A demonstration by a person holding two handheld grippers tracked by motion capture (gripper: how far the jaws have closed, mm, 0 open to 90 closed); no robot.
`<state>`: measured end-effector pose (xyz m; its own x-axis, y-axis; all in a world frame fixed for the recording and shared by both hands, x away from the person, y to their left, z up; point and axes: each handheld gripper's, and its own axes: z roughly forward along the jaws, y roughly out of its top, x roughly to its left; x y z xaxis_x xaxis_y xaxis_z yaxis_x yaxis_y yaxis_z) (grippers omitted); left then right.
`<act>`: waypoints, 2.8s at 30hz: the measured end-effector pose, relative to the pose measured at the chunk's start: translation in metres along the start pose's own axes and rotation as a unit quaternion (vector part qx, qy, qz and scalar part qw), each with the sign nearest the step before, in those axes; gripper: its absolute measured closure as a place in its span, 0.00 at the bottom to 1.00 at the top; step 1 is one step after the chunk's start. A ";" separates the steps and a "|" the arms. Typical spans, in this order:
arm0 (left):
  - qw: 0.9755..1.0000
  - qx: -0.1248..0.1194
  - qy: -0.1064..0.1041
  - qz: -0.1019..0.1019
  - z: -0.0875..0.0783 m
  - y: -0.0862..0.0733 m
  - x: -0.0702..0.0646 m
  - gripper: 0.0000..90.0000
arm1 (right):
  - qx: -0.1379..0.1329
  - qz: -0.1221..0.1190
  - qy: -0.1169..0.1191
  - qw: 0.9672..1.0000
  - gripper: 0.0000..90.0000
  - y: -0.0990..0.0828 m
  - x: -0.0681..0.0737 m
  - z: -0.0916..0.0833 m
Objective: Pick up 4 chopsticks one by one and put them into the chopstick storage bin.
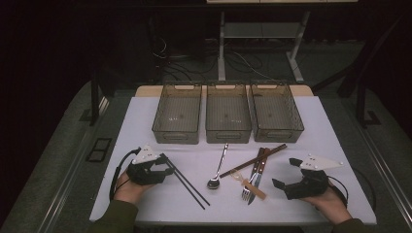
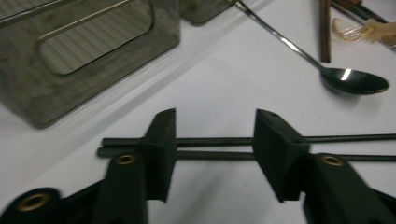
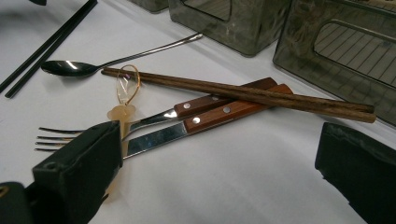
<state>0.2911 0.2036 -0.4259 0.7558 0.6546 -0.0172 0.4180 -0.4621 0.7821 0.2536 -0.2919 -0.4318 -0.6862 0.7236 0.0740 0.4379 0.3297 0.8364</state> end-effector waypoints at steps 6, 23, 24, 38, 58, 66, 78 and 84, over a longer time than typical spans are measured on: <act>1.000 0.016 0.020 -0.010 -0.003 -0.003 0.011 0.87 | 0.001 -0.003 0.001 1.000 0.01 0.000 0.001 0.000; 0.996 0.052 0.065 -0.033 0.016 -0.006 0.034 1.00 | 0.002 -0.001 0.000 1.000 0.01 0.000 0.000 0.001; 0.996 0.053 0.066 -0.032 0.016 -0.006 0.035 1.00 | 0.002 -0.002 0.000 1.000 0.01 0.000 0.000 0.001; 0.995 0.069 0.071 -0.017 0.025 -0.001 0.037 1.00 | 0.001 0.000 -0.002 1.000 0.01 0.000 0.000 0.001; 0.995 0.075 0.072 -0.004 0.039 0.008 0.037 1.00 | 0.000 0.000 -0.003 1.000 0.01 0.000 -0.001 0.001; 0.995 0.077 0.069 -0.003 0.042 0.011 0.037 1.00 | 0.000 0.001 -0.004 1.000 0.01 0.000 0.000 0.001; 0.995 0.074 0.068 -0.006 0.048 0.014 0.038 1.00 | 0.001 0.000 -0.003 1.000 0.01 0.000 0.000 0.001; 0.995 0.076 0.068 -0.001 0.052 0.018 0.038 1.00 | 0.000 0.001 -0.004 1.000 0.01 0.000 -0.001 0.001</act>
<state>0.3535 0.1888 -0.4451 0.6845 0.7253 0.0731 0.4983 -0.5387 0.6793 0.2547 -0.2916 -0.4324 -0.6812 0.7287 0.0706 0.4386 0.3290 0.8363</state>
